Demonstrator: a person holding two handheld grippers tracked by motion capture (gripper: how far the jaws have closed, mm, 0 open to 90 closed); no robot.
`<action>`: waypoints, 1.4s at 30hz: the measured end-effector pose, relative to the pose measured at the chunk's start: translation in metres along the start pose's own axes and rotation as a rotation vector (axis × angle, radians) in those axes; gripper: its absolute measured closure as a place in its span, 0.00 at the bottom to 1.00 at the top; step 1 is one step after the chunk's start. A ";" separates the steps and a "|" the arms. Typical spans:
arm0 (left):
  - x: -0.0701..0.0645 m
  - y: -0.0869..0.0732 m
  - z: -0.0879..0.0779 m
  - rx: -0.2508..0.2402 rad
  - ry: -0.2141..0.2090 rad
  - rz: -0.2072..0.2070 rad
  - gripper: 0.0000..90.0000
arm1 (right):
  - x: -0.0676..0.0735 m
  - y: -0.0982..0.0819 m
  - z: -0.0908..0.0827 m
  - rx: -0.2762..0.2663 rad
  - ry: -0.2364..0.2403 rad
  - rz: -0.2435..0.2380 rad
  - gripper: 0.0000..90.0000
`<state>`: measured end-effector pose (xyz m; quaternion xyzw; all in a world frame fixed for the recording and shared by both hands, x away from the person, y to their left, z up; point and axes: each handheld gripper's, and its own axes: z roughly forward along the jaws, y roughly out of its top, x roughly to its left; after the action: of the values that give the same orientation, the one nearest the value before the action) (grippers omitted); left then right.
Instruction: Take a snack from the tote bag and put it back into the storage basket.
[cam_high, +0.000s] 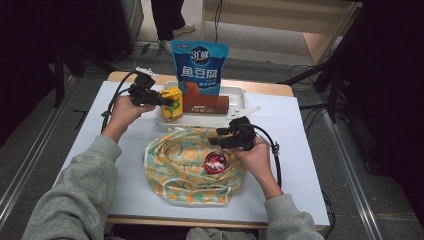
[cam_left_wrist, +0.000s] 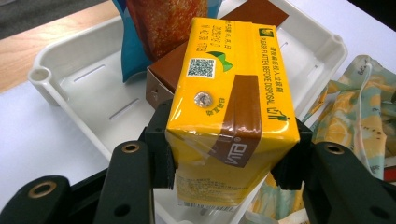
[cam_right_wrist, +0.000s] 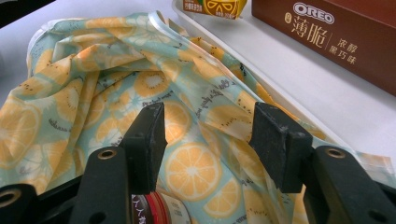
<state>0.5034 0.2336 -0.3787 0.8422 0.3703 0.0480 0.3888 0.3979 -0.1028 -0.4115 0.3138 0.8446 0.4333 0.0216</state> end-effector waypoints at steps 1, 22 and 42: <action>0.000 -0.001 0.001 -0.001 0.000 0.003 0.58 | 0.000 0.000 0.000 0.002 0.000 0.001 0.51; -0.005 -0.014 0.019 0.009 -0.003 0.065 0.58 | -0.003 -0.001 0.002 0.005 0.001 0.004 0.51; -0.008 -0.021 0.018 0.043 -0.020 0.030 0.42 | -0.003 -0.001 0.005 0.020 0.004 0.003 0.51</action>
<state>0.4917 0.2258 -0.4045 0.8562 0.3547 0.0374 0.3737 0.4015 -0.1012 -0.4162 0.3144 0.8484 0.4255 0.0164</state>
